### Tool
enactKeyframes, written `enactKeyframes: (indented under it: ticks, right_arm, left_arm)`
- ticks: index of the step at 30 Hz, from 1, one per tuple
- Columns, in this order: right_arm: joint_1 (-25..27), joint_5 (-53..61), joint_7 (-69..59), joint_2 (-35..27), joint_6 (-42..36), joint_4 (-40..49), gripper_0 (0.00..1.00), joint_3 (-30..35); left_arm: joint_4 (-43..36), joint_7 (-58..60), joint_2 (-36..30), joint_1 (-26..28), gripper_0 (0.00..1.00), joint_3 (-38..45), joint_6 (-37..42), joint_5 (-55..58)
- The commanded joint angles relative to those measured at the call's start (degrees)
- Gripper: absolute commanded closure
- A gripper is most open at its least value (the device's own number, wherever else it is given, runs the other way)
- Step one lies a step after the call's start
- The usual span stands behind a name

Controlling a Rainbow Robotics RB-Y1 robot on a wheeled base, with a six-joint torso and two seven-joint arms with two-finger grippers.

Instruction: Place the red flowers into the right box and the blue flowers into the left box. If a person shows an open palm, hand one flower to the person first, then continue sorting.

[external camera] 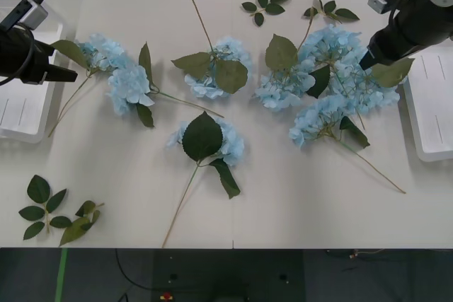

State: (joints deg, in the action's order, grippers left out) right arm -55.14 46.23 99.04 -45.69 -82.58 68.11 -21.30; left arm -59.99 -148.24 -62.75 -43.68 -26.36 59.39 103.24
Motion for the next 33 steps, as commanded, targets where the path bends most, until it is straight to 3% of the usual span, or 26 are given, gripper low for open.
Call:
enactKeyframes:
  ticks: [1, 14, 33]
  right_arm:
    - [-4.28, -6.24, -3.5, 4.46, -1.88, -4.21, 0.0, 1.27]
    - [-8.58, -20.31, -4.29, 13.08, -0.21, -18.97, 0.0, 1.35]
    - [-8.58, -30.06, -7.02, 18.88, 2.51, -28.38, 0.0, 3.11]
  left_arm:
    - [3.65, 2.25, 0.88, -5.45, 0.0, -4.23, -3.31, -1.99]
    - [9.81, 2.69, 8.87, -7.74, 0.0, -6.87, -13.68, -11.65]
    - [20.7, 2.78, 17.58, -8.44, 0.0, -6.87, -19.57, -19.3]
